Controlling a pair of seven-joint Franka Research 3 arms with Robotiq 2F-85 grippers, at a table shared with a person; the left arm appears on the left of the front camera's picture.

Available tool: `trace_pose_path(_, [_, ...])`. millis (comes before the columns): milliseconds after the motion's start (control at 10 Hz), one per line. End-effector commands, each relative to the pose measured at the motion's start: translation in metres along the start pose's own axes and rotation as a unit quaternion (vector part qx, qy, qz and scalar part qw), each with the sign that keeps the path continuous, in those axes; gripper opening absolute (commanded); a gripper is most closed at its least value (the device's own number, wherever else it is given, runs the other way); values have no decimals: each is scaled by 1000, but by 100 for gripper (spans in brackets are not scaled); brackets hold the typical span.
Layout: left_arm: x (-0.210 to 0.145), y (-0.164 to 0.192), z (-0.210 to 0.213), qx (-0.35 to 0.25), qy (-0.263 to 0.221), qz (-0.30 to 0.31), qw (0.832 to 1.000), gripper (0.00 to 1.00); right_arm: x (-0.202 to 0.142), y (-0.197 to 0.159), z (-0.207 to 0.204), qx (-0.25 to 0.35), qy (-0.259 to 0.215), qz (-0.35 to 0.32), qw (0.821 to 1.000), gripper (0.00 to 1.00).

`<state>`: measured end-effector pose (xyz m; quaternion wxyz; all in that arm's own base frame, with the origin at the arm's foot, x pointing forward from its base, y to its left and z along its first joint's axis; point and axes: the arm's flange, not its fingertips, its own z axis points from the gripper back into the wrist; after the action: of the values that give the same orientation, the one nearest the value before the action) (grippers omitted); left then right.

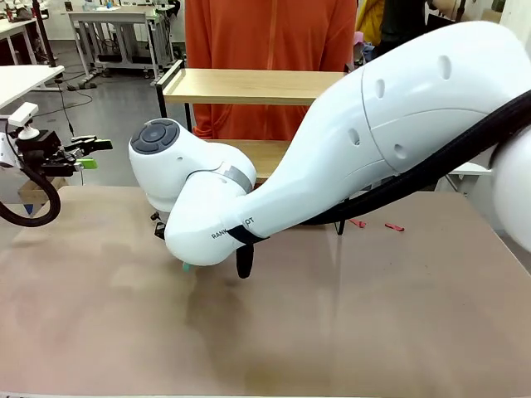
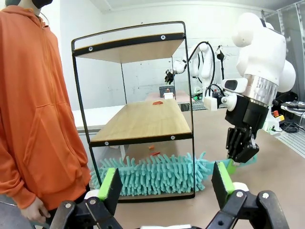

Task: Clean the shelf.
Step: Clean the specific section of the Shelf indicated by the human with the Duster.

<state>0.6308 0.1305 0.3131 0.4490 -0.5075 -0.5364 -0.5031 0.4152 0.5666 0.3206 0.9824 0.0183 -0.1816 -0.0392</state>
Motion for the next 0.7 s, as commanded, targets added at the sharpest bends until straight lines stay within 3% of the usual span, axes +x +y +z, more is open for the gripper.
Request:
trace_pose_path(0, [3,0,-2,-2,-2,-3,1000,100,3,11,16,18,63,66,996,13])
trace_pose_path(100, [3,0,-2,-2,-2,-3,1000,100,0,0,0,0,0,0,1000,13])
trace_pose_path(500, [3,0,-2,-2,-2,-3,1000,100,3,1,-1,2,14,14,1000,13])
trace_pose_path(600, [3,0,-2,-2,-2,-3,1000,100,7,-16,-6,-3,25,0,1000,13])
